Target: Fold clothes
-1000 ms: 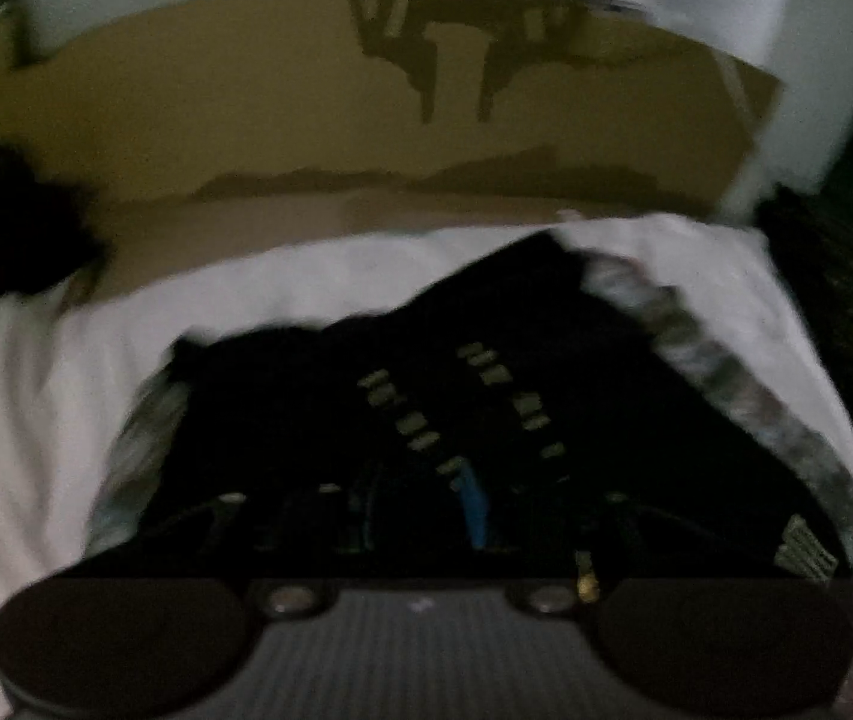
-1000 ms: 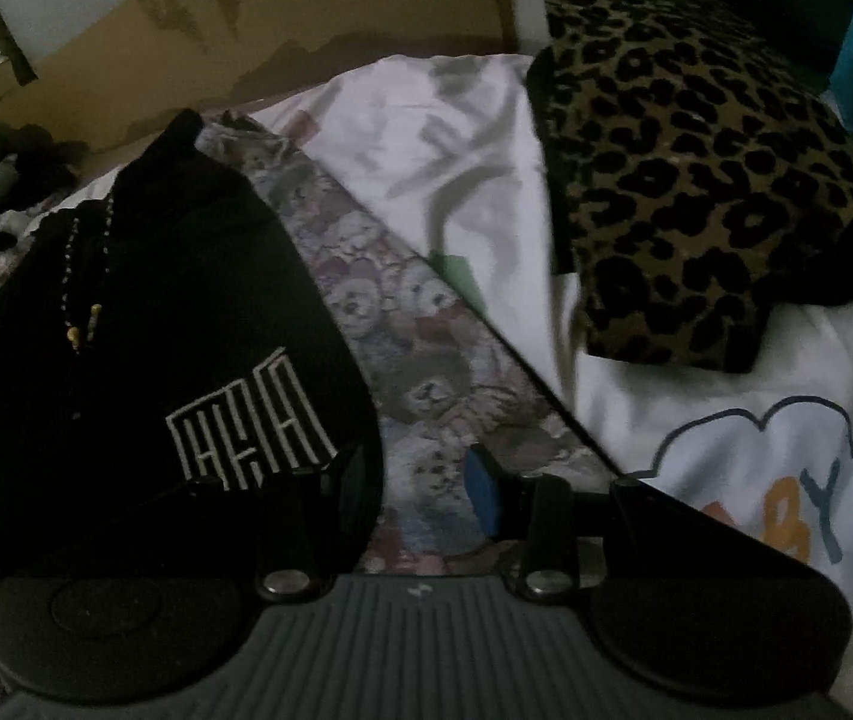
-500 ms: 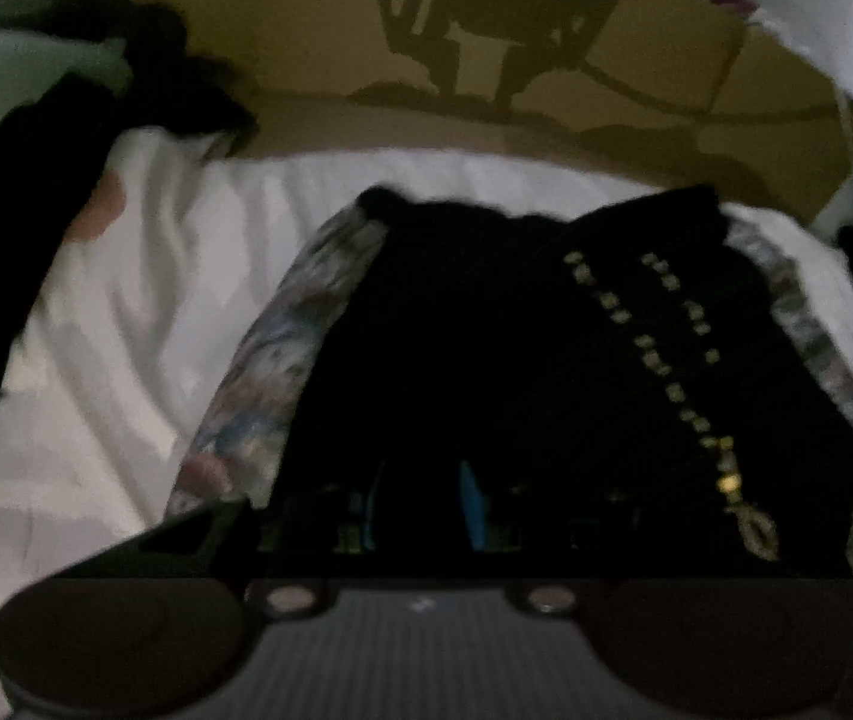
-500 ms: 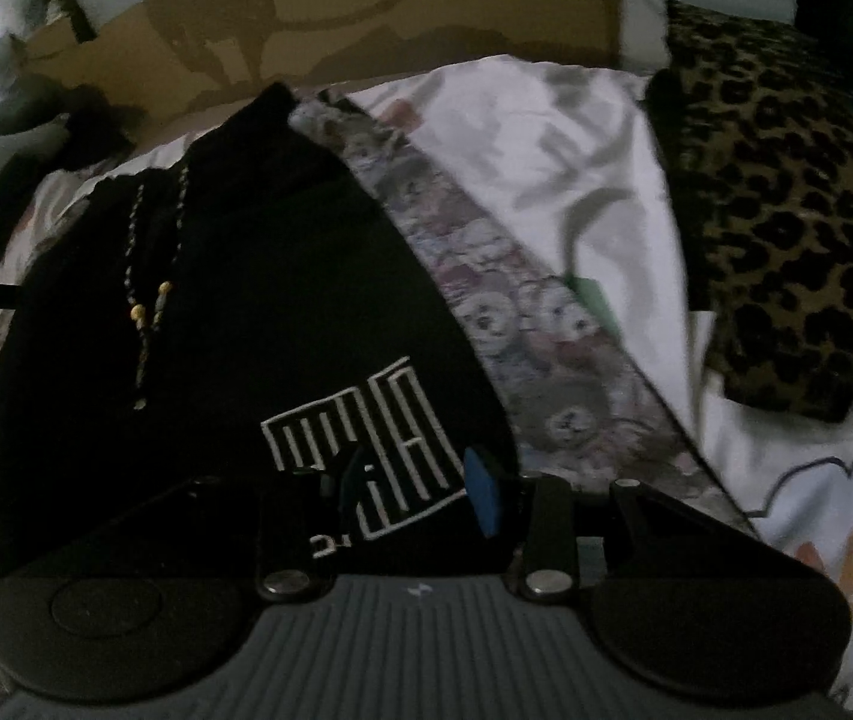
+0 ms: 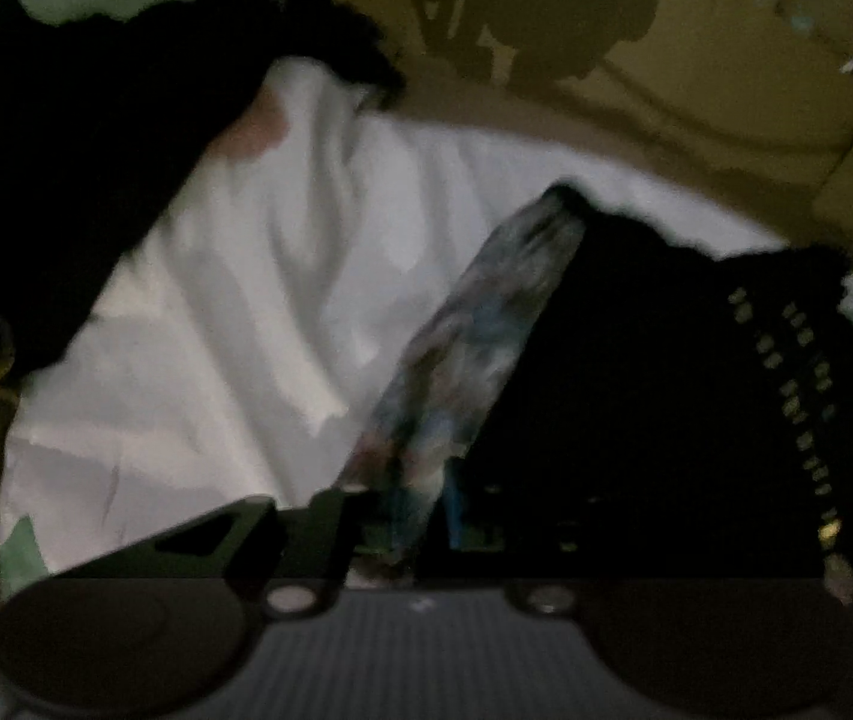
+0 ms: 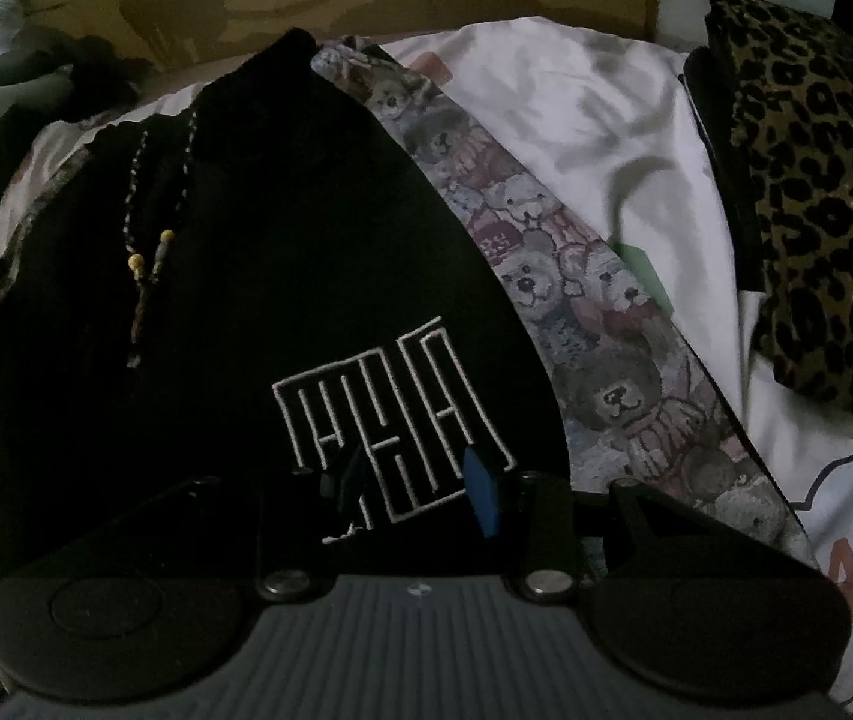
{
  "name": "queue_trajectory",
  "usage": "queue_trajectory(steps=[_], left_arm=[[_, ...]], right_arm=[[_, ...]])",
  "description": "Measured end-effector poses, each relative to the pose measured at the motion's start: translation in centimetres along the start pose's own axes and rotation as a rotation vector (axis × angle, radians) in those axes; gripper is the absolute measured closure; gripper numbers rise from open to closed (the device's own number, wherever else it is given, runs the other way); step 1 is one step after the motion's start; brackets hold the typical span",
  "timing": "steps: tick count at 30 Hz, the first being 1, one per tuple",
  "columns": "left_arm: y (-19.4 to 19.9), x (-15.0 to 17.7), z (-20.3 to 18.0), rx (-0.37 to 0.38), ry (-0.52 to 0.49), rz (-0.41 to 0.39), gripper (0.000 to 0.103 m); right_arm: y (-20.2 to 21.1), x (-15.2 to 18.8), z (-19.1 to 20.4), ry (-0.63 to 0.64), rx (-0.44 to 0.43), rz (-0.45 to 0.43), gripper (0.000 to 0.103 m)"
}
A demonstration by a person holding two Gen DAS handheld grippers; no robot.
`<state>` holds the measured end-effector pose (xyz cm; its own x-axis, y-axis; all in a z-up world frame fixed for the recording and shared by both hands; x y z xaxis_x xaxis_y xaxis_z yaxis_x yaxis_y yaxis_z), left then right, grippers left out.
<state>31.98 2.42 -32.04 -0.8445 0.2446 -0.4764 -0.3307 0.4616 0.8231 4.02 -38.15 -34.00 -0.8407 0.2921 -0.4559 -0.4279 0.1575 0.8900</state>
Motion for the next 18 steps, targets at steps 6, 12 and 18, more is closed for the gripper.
queue_trajectory(steps=[6, 12, 18], left_arm=[[-0.6, -2.5, -2.7, 0.061, -0.061, -0.04, 0.086], [-4.1, -4.1, -2.4, 0.02, -0.037, -0.006, 0.086], [-6.4, -4.1, -1.0, 0.003, -0.008, 0.019, 0.086]], right_arm=[[0.0, -0.5, 0.5, -0.005, -0.001, -0.01, 0.059], [-0.2, -0.3, 1.0, -0.019, -0.012, 0.009, 0.059], [-0.7, 0.4, 1.4, -0.001, -0.008, 0.028, 0.058]])
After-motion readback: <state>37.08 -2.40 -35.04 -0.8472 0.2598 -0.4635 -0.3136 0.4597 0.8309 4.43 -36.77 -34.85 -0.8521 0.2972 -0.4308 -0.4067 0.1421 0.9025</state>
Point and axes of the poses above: each gripper's, at about its wrist camera, not at the fingertips, and y roughly against the way its jaws point, z to its left, x to its underside, the point moved 3 cm from there along -y, roughly the way its jaws point, and after that the axes turned 12 degrees about x, right-handed, at the moved point
